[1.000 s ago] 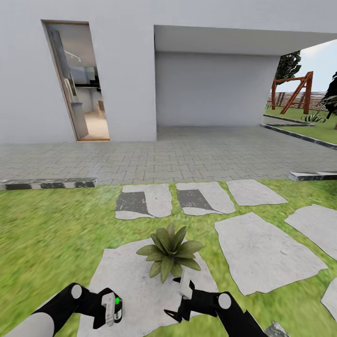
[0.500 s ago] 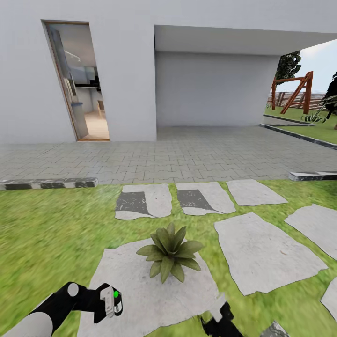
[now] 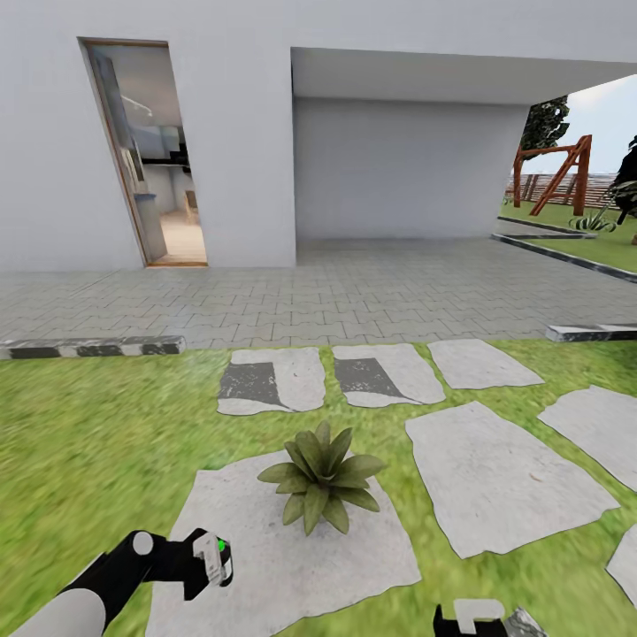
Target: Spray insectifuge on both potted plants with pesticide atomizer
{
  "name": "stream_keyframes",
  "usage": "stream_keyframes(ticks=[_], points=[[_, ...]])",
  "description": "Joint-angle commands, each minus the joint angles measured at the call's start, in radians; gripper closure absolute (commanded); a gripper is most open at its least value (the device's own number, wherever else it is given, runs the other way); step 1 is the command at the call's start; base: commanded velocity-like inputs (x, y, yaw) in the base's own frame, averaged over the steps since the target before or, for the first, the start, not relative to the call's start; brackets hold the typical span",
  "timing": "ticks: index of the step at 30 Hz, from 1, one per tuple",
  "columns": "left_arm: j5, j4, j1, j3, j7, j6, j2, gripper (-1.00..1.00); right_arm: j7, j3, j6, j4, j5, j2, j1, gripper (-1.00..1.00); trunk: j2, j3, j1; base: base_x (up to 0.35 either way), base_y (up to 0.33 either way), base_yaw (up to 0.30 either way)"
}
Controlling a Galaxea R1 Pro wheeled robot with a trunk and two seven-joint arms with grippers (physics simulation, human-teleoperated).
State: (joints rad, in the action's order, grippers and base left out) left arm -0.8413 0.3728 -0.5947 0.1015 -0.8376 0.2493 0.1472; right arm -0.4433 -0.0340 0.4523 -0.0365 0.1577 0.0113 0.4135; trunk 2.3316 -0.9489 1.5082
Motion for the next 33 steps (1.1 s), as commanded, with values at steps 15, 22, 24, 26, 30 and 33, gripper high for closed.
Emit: stream_keyframes(ticks=[15,22,24,26,30,33], points=[[-0.010,0.005,-0.063,0.003,-0.006,-0.357,-0.103,1.00,-0.011,0.003,0.000,-0.004,-0.004,-0.045,0.001,-1.00,0.000,-0.001,0.000,0.000,0.000,0.000],[-0.010,0.004,-0.146,0.003,-0.014,-0.534,-0.126,1.00,-0.009,0.002,-0.001,0.000,-0.003,-0.042,0.001,-1.00,0.000,-0.001,0.000,0.000,0.000,0.000],[-0.010,0.004,-0.157,0.003,-0.016,-0.623,-0.130,1.00,-0.009,0.003,-0.001,-0.002,-0.003,-0.044,0.001,-1.00,0.000,-0.001,0.000,0.000,0.000,0.000],[-0.009,0.004,-0.165,0.002,-0.016,-0.665,-0.132,1.00,-0.009,0.004,-0.001,-0.004,-0.004,-0.046,0.001,-1.00,0.000,-0.001,0.000,0.000,0.000,0.000],[-0.027,0.005,-0.160,-0.009,-0.016,-0.814,-0.130,1.00,0.176,0.140,-0.001,0.003,0.001,-0.101,0.001,-1.00,0.000,-0.001,0.000,0.002,0.000,0.000],[-0.027,0.005,-0.160,-0.010,-0.015,-0.811,-0.130,1.00,0.176,0.140,-0.001,0.003,0.002,-0.100,0.000,-1.00,0.000,-0.001,0.000,0.000,0.000,0.000]])
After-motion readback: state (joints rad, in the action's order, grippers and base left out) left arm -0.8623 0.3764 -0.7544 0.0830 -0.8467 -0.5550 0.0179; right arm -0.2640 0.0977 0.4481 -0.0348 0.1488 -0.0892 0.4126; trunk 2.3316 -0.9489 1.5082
